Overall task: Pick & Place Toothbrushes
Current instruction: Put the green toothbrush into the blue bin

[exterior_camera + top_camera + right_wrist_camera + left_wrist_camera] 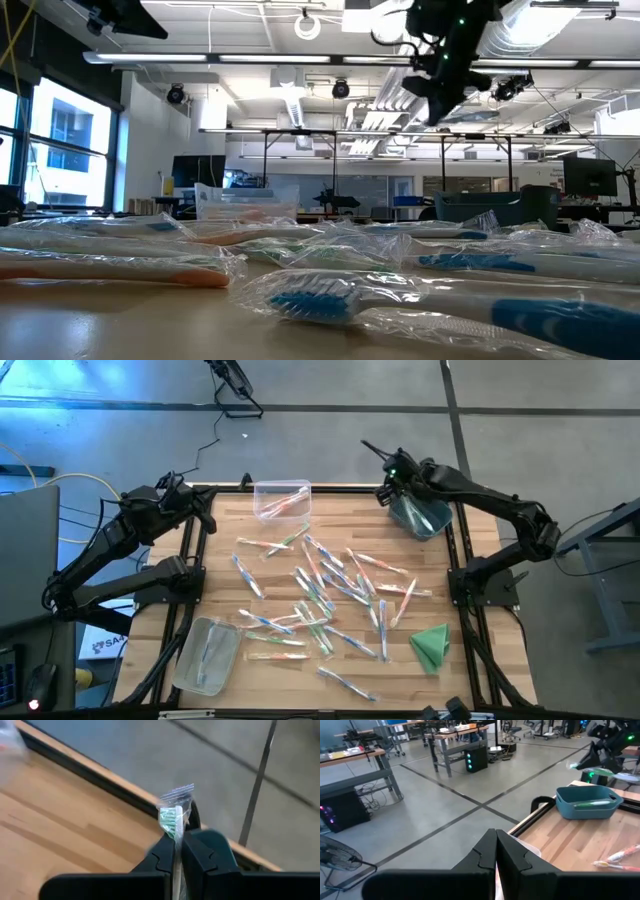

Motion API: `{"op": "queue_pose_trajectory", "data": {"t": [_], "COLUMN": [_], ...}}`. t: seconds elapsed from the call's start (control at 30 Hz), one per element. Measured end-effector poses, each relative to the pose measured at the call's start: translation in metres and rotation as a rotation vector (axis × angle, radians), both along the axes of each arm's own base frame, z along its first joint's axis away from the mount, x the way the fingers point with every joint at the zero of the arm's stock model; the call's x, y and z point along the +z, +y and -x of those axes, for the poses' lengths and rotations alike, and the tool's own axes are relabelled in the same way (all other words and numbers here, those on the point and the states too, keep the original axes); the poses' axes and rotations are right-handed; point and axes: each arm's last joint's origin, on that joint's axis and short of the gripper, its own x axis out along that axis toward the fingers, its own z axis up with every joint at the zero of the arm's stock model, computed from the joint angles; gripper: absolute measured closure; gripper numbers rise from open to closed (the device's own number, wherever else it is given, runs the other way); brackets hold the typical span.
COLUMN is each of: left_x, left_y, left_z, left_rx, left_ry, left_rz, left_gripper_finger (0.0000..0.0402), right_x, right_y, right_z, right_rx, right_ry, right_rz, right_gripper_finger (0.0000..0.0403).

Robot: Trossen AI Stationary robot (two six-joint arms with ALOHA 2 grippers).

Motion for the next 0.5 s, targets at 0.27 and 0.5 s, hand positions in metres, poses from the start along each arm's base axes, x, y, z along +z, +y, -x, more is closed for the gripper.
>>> {"op": "queue_pose_trajectory", "data": {"t": [0.27,0.5], "left_x": [0.000,0.000], "left_y": [0.000,0.000], "left_z": [0.000,0.000], "left_rx": [0.016,0.016], "left_ry": [0.001,0.001], "left_rz": [-0.002,-0.002], "left_gripper_finger": [0.0401,0.0401], "right_x": [-0.017,-0.040], "right_y": [-0.017,-0.039], "right_z": [0.015,0.020], "right_rx": [-0.029,-0.011], "right_ry": [0.077,0.135], "right_rz": [-0.157,-0.280], "right_gripper_finger": [0.0393,0.0393]}}
